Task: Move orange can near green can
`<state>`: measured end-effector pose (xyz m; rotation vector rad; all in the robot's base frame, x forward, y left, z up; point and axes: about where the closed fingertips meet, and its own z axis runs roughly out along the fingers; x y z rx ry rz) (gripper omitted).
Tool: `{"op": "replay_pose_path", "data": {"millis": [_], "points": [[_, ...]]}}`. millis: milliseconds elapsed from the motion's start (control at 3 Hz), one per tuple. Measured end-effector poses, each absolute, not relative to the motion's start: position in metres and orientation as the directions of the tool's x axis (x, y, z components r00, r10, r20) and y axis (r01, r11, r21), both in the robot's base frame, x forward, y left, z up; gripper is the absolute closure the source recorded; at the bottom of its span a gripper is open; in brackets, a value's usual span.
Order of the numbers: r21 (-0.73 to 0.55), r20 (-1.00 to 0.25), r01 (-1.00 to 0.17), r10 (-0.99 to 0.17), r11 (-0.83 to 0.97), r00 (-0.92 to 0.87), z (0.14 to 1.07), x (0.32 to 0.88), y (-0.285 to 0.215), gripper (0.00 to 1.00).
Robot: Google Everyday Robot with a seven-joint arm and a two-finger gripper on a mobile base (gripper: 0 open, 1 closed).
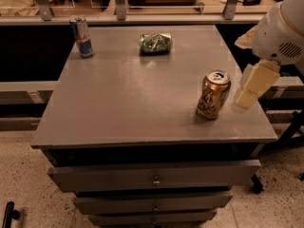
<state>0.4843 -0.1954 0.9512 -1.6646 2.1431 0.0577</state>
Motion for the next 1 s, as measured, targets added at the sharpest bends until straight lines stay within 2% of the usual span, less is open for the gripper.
{"op": "replay_pose_path", "data": {"millis": [1000], "points": [[-0.147, -0.48, -0.928, -0.845, 0.343, -0.236, 0.906, 0.513, -0.186, 0.0]]}}
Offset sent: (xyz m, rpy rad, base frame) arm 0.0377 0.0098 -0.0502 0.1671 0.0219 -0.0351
